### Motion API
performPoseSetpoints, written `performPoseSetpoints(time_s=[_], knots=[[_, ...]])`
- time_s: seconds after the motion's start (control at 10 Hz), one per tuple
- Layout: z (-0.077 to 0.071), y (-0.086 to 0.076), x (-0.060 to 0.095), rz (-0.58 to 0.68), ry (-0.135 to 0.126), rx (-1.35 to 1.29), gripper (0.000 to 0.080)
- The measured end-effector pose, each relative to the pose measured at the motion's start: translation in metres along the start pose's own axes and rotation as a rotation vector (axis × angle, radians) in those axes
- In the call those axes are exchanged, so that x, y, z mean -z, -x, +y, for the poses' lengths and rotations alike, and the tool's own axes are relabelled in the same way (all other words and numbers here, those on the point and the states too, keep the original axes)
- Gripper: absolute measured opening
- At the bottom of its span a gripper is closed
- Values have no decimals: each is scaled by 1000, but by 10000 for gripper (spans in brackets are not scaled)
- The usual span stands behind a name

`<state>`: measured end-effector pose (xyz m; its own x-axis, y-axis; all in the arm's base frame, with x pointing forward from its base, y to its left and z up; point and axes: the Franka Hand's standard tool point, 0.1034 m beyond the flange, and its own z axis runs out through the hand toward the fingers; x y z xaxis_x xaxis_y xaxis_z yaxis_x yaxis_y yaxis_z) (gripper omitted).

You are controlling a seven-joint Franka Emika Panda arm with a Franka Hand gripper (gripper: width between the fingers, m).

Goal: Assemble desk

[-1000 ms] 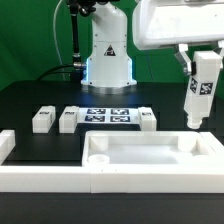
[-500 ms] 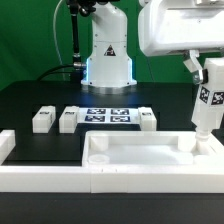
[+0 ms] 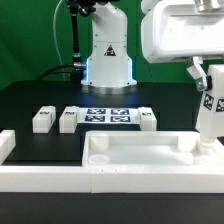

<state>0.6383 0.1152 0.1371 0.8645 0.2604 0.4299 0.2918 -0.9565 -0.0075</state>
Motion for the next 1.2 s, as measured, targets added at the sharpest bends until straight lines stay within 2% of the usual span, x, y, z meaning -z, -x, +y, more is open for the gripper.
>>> performPoseSetpoints(time_s=[0.4, 1.2], knots=[[2, 6, -11, -14, -2, -4, 288], [4, 3, -14, 10, 6, -6, 288]])
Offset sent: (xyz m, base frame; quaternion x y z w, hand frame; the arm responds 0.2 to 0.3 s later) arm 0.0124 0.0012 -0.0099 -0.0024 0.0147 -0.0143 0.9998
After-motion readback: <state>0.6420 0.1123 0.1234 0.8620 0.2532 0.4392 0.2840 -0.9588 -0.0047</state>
